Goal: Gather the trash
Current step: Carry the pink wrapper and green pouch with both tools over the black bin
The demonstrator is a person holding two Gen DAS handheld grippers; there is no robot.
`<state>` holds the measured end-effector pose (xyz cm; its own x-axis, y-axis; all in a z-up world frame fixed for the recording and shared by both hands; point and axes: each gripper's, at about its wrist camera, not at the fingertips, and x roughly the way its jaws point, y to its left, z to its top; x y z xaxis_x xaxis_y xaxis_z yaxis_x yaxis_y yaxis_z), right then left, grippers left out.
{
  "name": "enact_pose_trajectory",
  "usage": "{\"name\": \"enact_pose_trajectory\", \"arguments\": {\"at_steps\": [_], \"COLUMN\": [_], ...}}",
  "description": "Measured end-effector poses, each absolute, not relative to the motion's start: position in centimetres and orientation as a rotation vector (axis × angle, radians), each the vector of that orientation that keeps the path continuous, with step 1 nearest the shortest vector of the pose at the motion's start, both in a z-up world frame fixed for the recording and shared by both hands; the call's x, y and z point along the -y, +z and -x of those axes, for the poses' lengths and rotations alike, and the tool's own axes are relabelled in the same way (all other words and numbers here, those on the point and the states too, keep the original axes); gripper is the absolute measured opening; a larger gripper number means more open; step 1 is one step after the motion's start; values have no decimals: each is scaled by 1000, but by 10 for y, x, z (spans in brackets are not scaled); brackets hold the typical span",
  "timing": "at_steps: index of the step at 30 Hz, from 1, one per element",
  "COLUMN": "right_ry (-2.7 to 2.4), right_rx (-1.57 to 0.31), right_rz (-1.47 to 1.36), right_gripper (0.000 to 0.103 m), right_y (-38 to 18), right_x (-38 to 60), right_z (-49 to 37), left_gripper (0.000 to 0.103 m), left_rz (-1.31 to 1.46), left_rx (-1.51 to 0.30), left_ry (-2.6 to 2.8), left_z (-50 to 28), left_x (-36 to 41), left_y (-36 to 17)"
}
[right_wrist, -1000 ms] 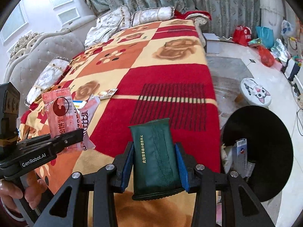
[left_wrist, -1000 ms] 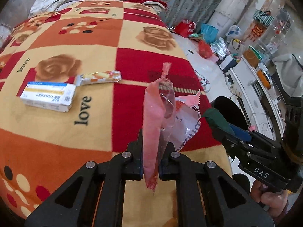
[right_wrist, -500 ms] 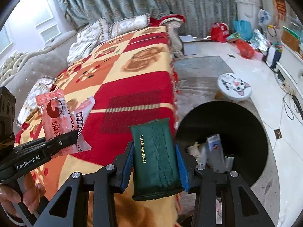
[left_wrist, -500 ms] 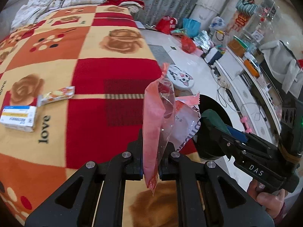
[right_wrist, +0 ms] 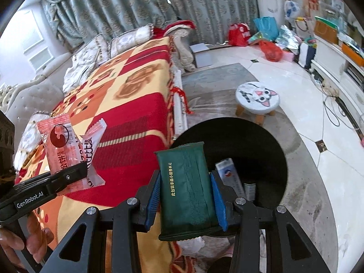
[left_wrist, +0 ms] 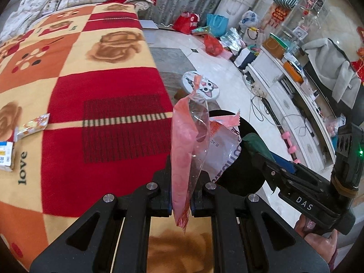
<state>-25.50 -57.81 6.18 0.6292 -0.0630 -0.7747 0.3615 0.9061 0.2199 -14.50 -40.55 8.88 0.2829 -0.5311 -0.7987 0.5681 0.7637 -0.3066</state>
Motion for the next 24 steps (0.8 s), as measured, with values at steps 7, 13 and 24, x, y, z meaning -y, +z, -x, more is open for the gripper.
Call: {"name": "enact_pose_trajectory", "arguments": {"at_steps": [7, 13, 24], "right_ry": [-284, -307, -332], "right_rx": [-857, -858, -861], "right_rz": [-408, -429, -467], "right_gripper": [41, 41, 41], "right_y": [58, 54, 45], "right_x": [598, 613, 633], "right_z": [264, 269, 272], "left_gripper": [8, 8, 8], "left_rz": [-77, -104, -131], "left_rx": [-1050, -1052, -1073], "left_ry": [-765, -782, -798], "left_z": [151, 153, 154], "left_x": [434, 456, 485], "left_y": [88, 84, 74]}}
